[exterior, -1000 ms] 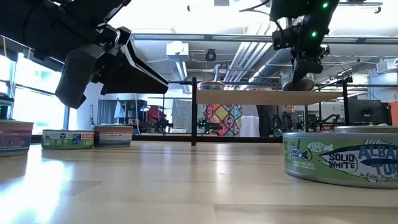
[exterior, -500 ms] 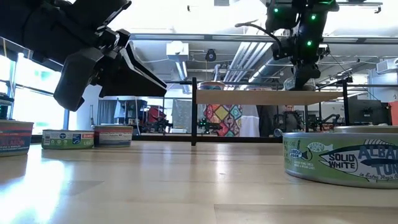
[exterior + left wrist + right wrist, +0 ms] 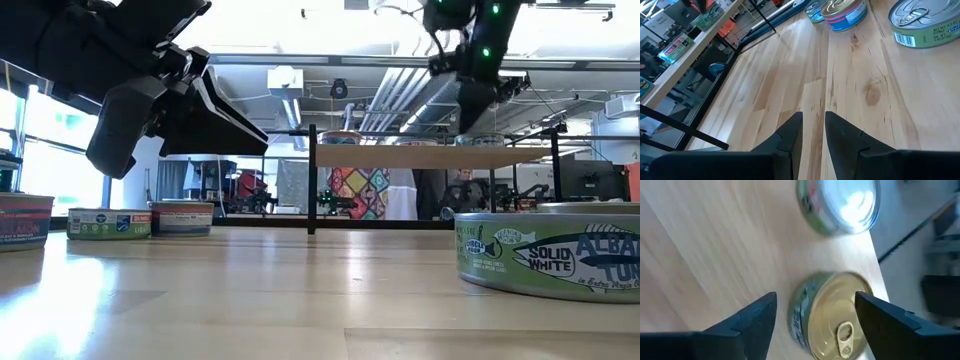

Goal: Stack canned seafood by type on shelf
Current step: Put the green tuna can on the shelf

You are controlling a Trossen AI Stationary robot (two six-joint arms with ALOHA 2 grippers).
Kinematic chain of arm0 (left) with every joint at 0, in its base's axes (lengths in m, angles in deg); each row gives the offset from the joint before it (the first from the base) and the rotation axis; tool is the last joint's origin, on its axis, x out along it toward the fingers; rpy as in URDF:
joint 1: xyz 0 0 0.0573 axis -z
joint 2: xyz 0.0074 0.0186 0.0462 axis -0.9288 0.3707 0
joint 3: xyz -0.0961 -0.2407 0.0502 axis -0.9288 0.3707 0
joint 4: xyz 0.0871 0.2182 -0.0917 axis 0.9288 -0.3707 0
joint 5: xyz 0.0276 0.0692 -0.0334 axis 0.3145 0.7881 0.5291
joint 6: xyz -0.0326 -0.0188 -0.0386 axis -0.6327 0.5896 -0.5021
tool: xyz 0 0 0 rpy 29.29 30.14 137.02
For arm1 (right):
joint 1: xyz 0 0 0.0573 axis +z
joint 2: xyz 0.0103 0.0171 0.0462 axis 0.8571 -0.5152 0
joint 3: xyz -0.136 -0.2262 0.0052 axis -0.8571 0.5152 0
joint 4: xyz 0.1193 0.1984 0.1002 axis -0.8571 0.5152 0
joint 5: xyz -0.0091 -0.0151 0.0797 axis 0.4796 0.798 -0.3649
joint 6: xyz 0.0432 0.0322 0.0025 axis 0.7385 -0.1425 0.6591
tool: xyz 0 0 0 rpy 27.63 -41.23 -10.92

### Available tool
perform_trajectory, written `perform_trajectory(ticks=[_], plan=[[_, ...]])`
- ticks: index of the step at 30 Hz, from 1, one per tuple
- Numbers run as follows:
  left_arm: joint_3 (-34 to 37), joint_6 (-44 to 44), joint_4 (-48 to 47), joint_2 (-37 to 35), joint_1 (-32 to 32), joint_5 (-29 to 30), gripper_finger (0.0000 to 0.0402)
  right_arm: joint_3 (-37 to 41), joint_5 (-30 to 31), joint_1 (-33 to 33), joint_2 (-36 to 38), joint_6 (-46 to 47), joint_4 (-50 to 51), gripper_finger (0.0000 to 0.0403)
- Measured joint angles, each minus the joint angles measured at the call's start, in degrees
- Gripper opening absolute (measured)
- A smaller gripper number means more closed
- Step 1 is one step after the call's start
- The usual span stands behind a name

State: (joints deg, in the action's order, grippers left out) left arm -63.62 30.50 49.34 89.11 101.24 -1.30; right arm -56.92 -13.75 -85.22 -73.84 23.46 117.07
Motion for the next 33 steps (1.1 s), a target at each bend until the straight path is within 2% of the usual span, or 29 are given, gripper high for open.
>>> perform_trajectory(ticks=[6,11,15,18,22,30,33], plan=[[0.0,-1.0,0.0,0.0,0.0,-1.0,0.0076,-3.9,-6.5,-6.6,0.1,10.2,1.1,0.0209],[0.0,-1.0,0.0,0.0,0.0,-2.4,0.0076,-2.7,-12.2,-14.3,0.0,16.9,1.9,0.0141],[0.0,-1.0,0.0,0.0,-0.4,-2.4,0.0076,-0.9,-14.6,-18.0,0.0,17.6,1.7,0.0084],[0.0,-1.3,0.0,0.0,-1.0,-2.4,0.0076,-0.2,-14.6,-19.4,0.0,17.5,1.0,0.0048],[0.0,-1.4,0.0,0.0,-1.5,-2.4,0.0076,0.1,-10.3,-20.2,0.0,17.4,0.6,0.001],[0.0,-1.5,0.0,0.0,-1.5,-2.4,0.0076,0.1,-9.2,-22.5,-0.1,16.9,-4.3,0.0008],[0.0,-1.5,0.0,0.0,-1.5,-2.4,0.0076,0.1,-11.1,-23.4,-0.1,17.0,-4.8,0.0004]])
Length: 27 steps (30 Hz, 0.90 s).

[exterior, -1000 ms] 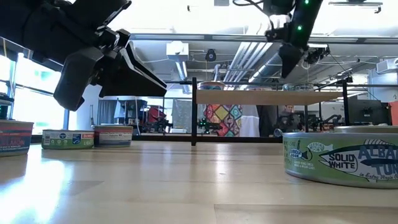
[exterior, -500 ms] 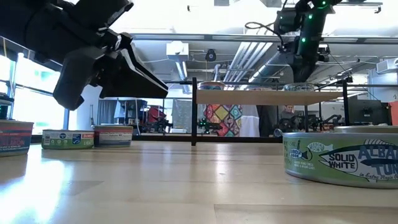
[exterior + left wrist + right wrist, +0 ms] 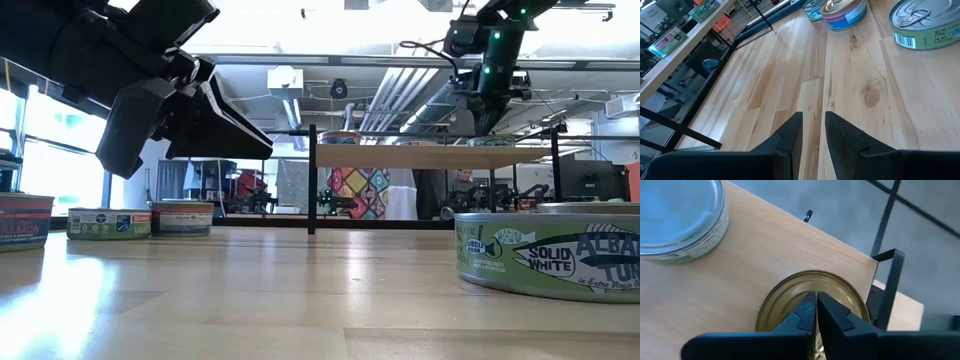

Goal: Stack canned seafood by type on shelf
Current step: Put the green tuna can on the shelf

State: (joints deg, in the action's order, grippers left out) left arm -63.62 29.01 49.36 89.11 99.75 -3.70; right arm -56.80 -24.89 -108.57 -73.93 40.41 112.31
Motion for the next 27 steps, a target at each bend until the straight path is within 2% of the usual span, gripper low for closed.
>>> perform_trajectory(ticks=[6,13,19,27], plan=[[0.0,0.0,0.0,0.0,0.0,0.0,0.0076,0.0,-1.4,-0.3,-1.9,0.0,-0.4,0.0],[0.0,0.0,0.0,0.0,0.0,0.0,0.0076,-0.4,2.7,-0.3,-6.6,-2.2,-4.9,0.0],[0.0,0.0,0.0,0.0,0.0,0.0,0.0076,-0.3,6.4,-0.3,-7.2,-4.5,-7.2,0.0],[0.0,0.0,0.0,0.0,0.0,0.0,0.0076,-0.2,6.9,-0.3,-7.2,-5.6,-6.9,0.0]])
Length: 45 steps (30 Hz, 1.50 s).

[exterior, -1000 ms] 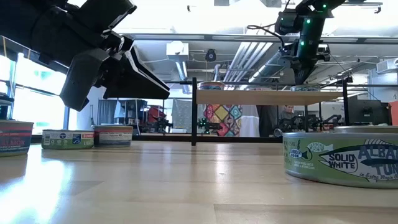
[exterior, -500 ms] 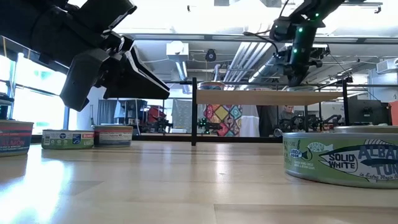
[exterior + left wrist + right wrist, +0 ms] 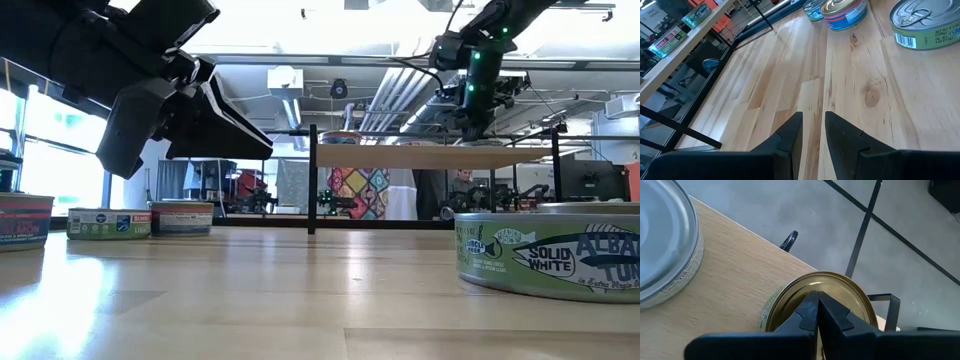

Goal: Stack canned seafood by type on shelf
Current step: Put the green tuna can on the shelf, then put the blue tuna can on the shelf

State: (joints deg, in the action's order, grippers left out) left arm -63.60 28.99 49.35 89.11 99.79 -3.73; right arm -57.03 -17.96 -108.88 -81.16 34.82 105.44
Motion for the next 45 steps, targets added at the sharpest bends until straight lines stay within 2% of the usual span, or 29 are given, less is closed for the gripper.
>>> perform_trajectory(ticks=[12,16,21,25,29,34,45], plan=[[0.0,0.0,0.0,0.0,0.0,0.0,0.0076,-0.9,-1.5,0.0,4.4,1.2,0.7,0.0004],[0.0,0.0,0.0,0.0,0.0,0.0,0.0076,-0.9,-2.4,0.8,5.7,1.8,1.0,0.003],[0.0,0.0,0.0,0.0,0.0,0.0,0.0076,-0.9,-8.8,5.2,7.0,0.2,1.3,0.0075],[0.0,0.0,0.0,0.0,0.0,0.0,0.0076,-1.0,-10.7,12.8,7.7,1.3,2.9,0.0087],[0.0,-0.7,0.0,0.0,0.0,0.0,0.0076,-0.2,-11.1,23.0,7.7,2.4,4.5,0.0083],[0.0,-1.0,0.0,0.0,0.2,-0.8,0.0076,4.4,-11.2,36.5,7.7,3.9,6.8,0.0083],[0.0,-1.3,0.0,0.0,0.2,-1.3,0.0076,17.0,-11.2,63.4,7.7,28.4,5.1,0.0083]])
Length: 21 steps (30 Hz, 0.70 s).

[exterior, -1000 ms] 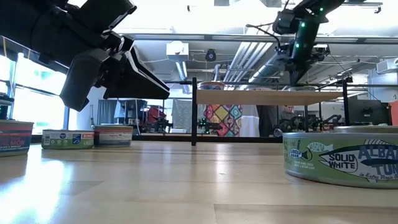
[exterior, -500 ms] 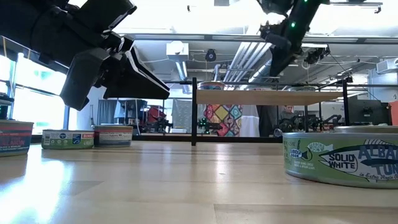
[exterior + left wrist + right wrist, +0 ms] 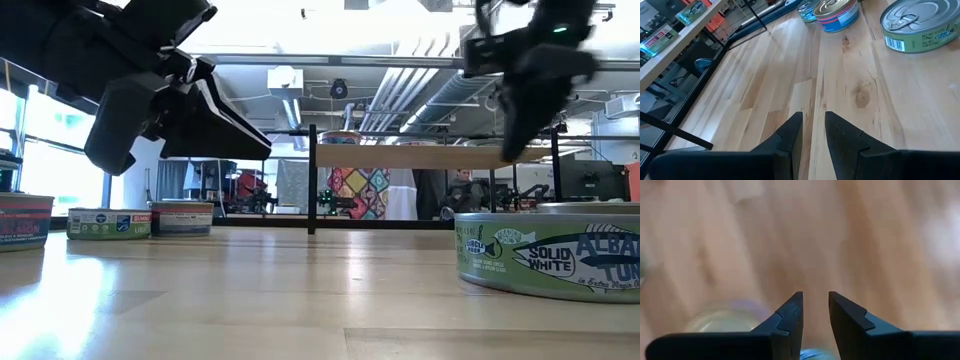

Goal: Stack canned seafood by type on shelf
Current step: Put the blue tuna can on the shelf

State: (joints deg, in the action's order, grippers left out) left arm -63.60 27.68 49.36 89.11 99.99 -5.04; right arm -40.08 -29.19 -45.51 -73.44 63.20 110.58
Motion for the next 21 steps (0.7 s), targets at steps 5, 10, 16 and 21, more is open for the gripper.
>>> perform_trajectory(ticks=[5,10,16,21], plan=[[0.0,0.0,0.5,0.0,-0.3,-0.1,0.0076,2.2,-4.2,9.3,0.0,9.0,-2.1,0.0083],[0.0,0.0,0.7,0.0,-0.8,-1.5,0.0076,5.6,-10.2,15.6,-0.1,10.2,-11.6,0.0083],[0.0,0.0,1.0,0.0,-1.0,-2.3,0.0076,9.6,-7.3,17.7,-2.5,11.8,-19.8,0.0083],[0.0,1.0,2.2,0.0,-1.0,-2.3,0.0076,9.3,-0.2,14.1,-5.8,13.2,-23.9,0.0083]])
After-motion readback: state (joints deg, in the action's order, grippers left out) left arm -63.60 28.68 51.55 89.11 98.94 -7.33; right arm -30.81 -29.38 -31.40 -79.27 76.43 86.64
